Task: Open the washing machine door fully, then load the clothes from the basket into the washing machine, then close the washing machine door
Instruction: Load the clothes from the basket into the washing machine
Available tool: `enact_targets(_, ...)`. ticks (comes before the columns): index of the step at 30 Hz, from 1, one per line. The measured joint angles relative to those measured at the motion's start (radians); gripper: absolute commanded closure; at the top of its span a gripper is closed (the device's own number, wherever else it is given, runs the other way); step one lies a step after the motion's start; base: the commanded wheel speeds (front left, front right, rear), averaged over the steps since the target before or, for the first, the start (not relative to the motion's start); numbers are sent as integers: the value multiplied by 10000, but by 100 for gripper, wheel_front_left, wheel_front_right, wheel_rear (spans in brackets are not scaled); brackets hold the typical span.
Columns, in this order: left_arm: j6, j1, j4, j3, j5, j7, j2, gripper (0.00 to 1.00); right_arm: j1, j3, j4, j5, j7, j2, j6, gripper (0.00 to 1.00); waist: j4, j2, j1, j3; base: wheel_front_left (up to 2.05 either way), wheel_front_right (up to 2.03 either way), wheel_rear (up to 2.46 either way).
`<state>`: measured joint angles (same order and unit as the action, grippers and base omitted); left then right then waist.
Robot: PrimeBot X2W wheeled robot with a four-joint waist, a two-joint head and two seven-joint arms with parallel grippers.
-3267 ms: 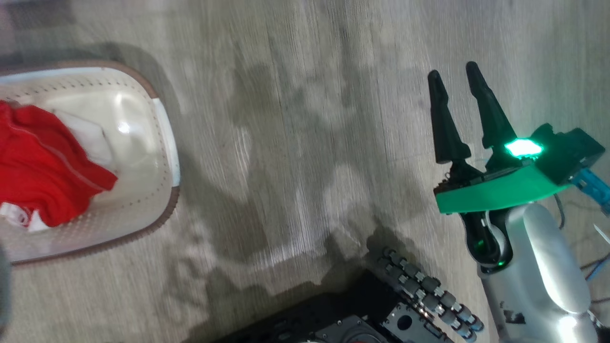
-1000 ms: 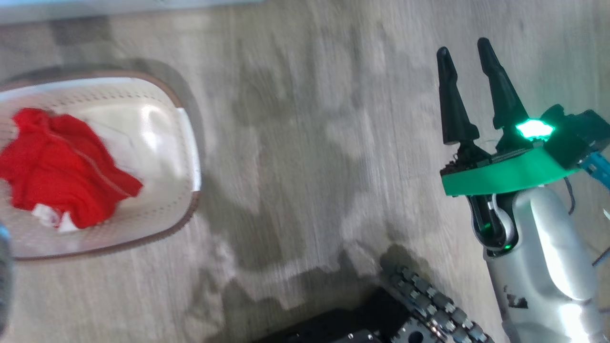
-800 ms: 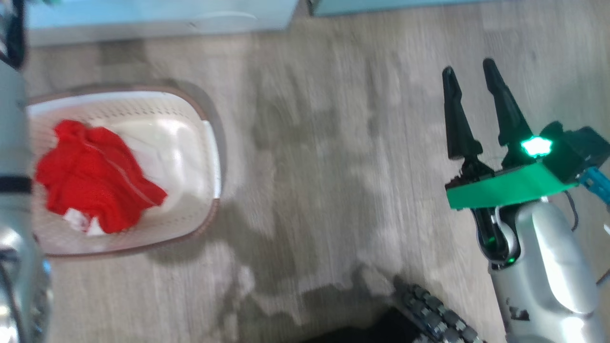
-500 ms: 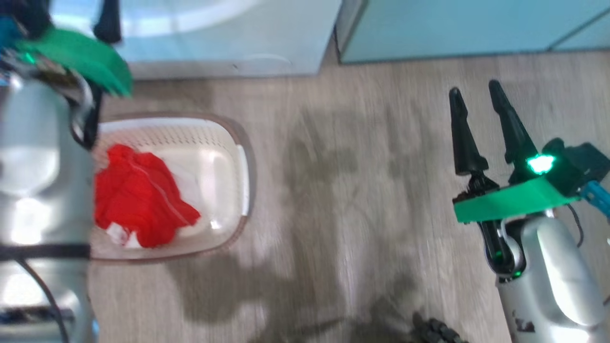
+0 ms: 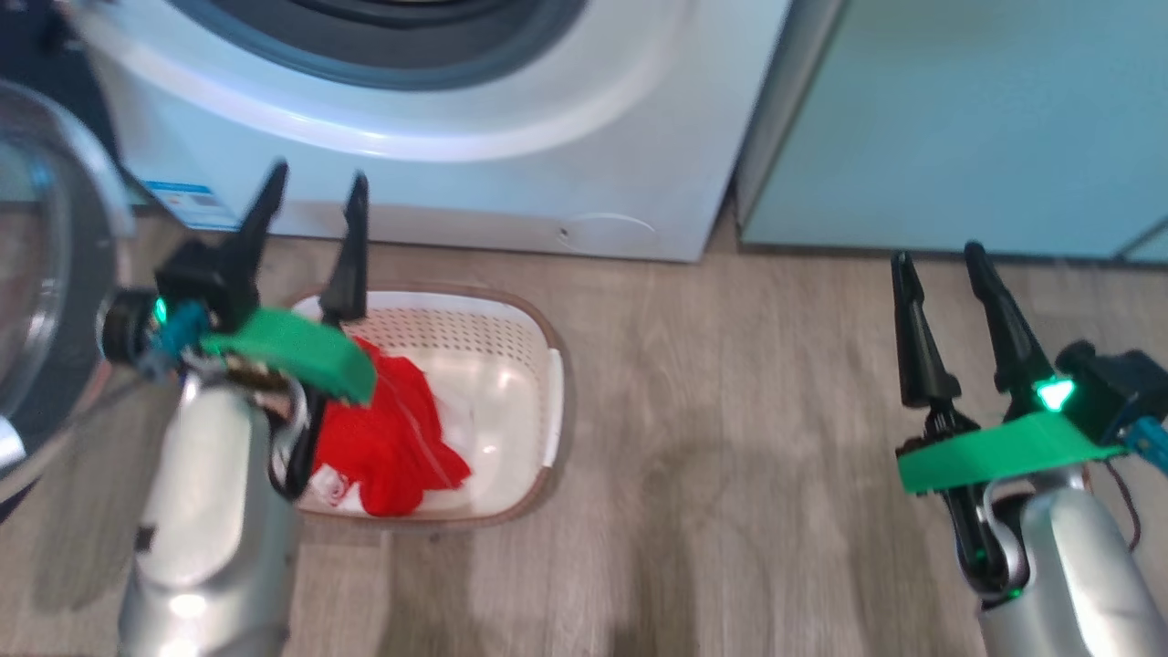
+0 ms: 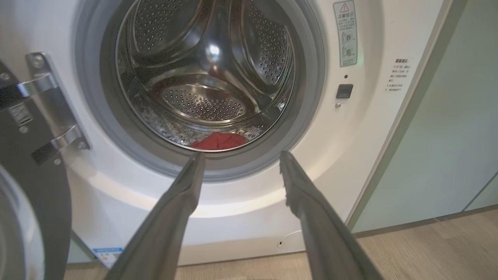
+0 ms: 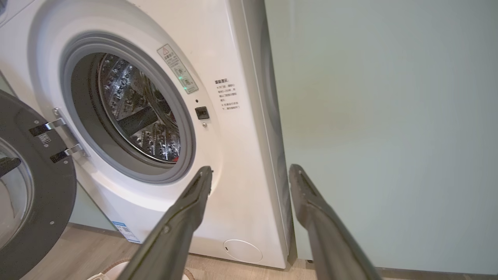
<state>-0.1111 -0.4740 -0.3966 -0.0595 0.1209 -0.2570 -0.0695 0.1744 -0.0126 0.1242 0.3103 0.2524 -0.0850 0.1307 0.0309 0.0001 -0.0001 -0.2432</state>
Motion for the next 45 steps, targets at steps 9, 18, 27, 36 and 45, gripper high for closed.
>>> enact_targets(9, 104, 1399, 811, -286, -217, 2, 253, 0, -771, 372, -63, -86, 0, 0, 0, 0, -978, 0, 0, 762, 0, 0, 0)
enact_targets(18, 414, 2229, 1124, -821, -15, 2, 282, 0, -1080, 376, -59, -113, 2, 2, 0, 0, -1464, 0, 0, 1254, 0, 0, 0)
enact_targets(27, 631, 2519, 1256, -1064, 23, 2, 280, 0, -1081, 201, -23, -113, 0, 6, 0, 0, -1219, 0, 0, 1413, 0, 0, 0)
enact_targets(36, 803, 2660, 1346, -1114, 25, 2, 280, 0, -1080, 249, -25, -111, 0, 12, 0, 0, -915, 0, 0, 1303, 0, 0, 0)
enact_targets(45, 968, 2661, 1561, -1193, 25, 2, 280, 0, -1069, 261, -27, -111, 0, 23, 0, 0, -791, -1, 0, 1197, 0, 0, 0)
